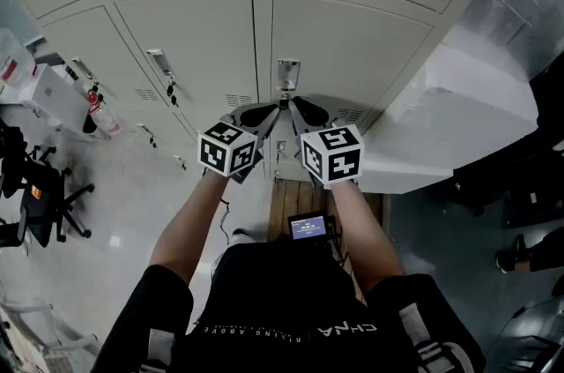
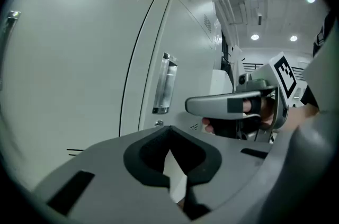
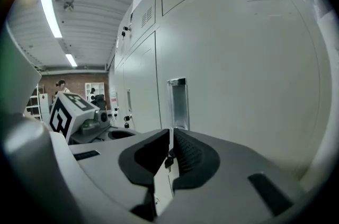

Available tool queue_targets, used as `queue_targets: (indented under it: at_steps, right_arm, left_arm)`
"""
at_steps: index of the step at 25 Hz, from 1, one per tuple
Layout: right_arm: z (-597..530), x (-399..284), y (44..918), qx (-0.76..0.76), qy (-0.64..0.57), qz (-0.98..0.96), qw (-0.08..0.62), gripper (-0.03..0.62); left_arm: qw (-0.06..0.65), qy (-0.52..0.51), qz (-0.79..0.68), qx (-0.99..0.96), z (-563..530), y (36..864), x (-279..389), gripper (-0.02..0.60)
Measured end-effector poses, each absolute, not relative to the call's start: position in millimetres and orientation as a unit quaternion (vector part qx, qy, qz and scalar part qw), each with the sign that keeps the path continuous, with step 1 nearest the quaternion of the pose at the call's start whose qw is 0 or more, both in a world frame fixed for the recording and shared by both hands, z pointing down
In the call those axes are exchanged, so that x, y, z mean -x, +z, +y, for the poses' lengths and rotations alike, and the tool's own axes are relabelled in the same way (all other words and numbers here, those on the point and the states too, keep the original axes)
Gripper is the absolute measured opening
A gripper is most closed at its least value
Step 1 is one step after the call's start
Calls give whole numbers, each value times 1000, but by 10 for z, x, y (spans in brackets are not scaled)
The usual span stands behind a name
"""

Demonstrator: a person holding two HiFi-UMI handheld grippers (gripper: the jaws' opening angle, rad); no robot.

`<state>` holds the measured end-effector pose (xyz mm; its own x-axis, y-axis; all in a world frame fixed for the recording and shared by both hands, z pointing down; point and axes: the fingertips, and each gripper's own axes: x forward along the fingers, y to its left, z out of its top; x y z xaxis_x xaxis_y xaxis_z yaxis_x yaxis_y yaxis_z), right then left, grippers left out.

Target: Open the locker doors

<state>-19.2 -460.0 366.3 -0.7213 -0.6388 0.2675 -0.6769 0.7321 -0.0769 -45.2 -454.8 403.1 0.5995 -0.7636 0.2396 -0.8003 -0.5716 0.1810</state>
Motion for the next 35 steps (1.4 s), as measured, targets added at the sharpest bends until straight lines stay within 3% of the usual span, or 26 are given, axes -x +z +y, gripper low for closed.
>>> queue_targets:
  at_steps: [8, 12, 30, 35]
  right_arm:
    - [-4786, 470, 3426, -377, 84, -919, 85, 46]
    - [-4835, 557, 3417, -374, 95, -919, 82, 94]
    - [-5029, 591, 3431, -405, 71, -906, 102, 92]
    - [-5036, 573, 3438, -407, 72, -904, 112, 62]
  left_arm:
    - [146, 75, -455, -875, -4477, 4117, 653, 18]
    - [145, 78, -457, -874, -4445, 4110, 745, 18]
    - [148, 83, -453, -875, -4397, 4144, 868, 18]
    - [149, 82, -451, -876, -4368, 4154, 853, 18]
